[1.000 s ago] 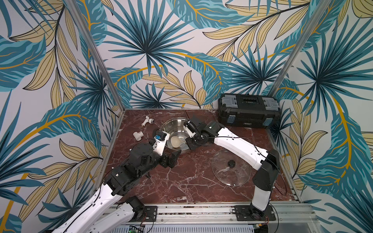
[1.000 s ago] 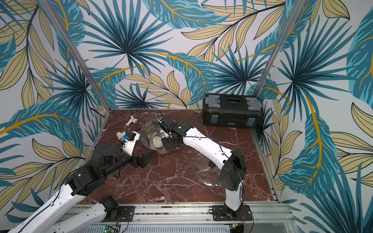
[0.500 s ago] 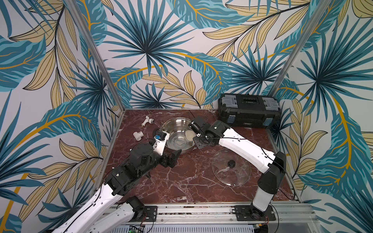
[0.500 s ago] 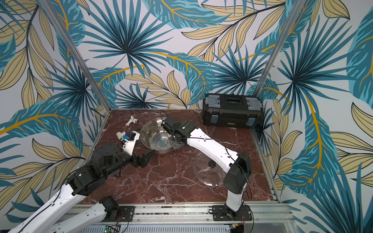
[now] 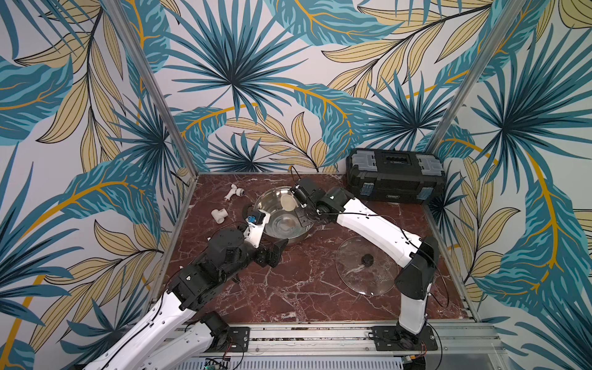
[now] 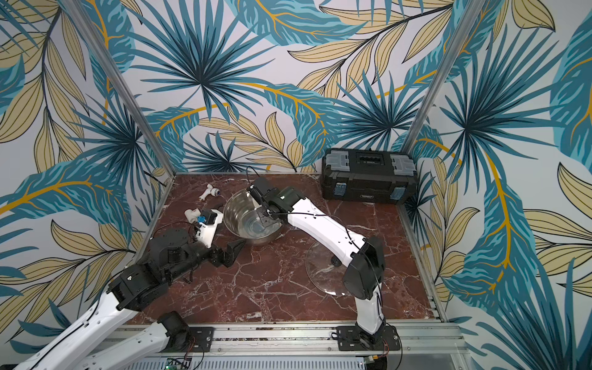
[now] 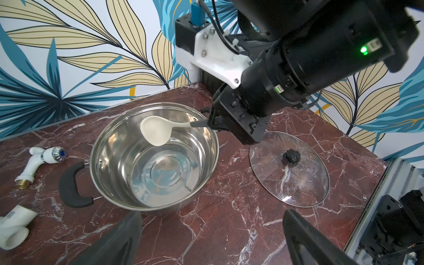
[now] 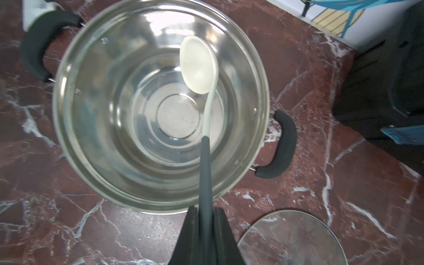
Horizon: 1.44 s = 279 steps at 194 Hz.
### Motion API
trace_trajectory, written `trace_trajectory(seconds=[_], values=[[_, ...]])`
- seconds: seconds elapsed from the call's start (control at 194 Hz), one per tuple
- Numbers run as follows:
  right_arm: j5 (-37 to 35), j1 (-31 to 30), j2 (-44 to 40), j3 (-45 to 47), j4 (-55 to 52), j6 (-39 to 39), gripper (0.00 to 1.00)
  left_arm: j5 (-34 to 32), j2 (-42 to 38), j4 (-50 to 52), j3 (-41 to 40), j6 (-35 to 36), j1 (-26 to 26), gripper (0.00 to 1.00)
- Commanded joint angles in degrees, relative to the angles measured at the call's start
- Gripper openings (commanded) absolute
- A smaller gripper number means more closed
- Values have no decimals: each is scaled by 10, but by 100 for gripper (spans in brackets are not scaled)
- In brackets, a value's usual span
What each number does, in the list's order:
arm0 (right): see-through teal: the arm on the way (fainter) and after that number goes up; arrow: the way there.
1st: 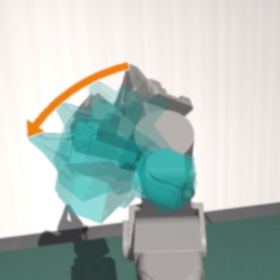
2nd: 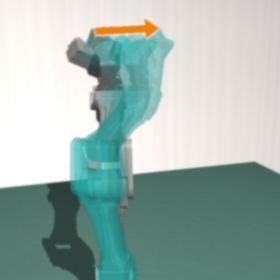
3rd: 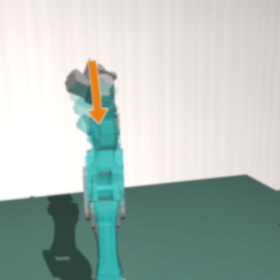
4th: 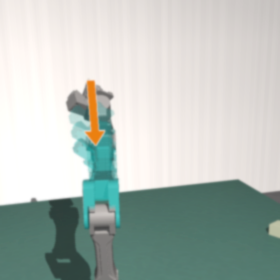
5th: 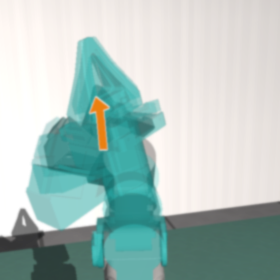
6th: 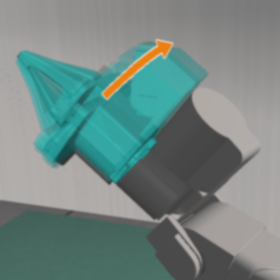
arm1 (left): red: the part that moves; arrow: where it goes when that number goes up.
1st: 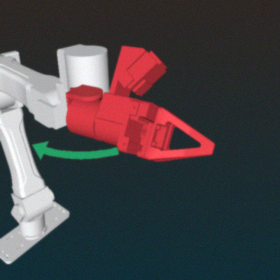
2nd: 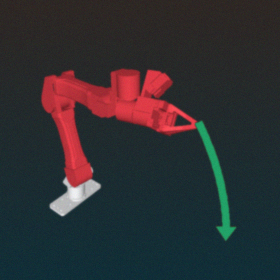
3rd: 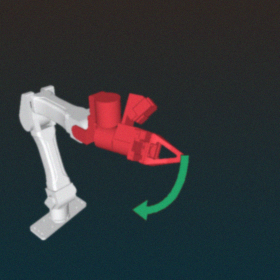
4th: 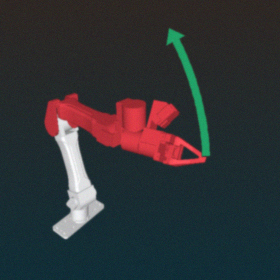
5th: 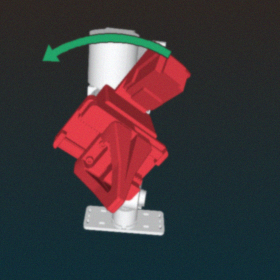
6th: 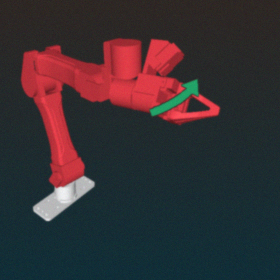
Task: Stir the soup with a spoon
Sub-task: Stir the soup in the pan with a stick.
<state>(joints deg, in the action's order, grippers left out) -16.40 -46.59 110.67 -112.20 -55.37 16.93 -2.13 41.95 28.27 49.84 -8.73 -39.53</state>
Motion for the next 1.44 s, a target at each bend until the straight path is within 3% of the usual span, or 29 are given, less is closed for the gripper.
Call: trace_trajectory(seconds=[0.0,0.175,0.403,0.738,1.12,1.435], values=[[72,-2,16,-20,26,3,0,-1,-17,-26,-22,23,3,100],[128,-4,16,-13,21,6,0,-3,-28,-43,-29,41,2,100],[145,-7,-39,64,36,15,0,-13,-34,-54,-28,55,2,100],[61,-7,-119,149,1,12,0,-14,-33,-69,-27,76,3,100],[-81,-6,-77,85,-53,13,0,-18,-34,-80,-27,79,2,100],[-58,-6,-10,8,-20,12,0,-18,-46,-93,-38,76,2,100]])
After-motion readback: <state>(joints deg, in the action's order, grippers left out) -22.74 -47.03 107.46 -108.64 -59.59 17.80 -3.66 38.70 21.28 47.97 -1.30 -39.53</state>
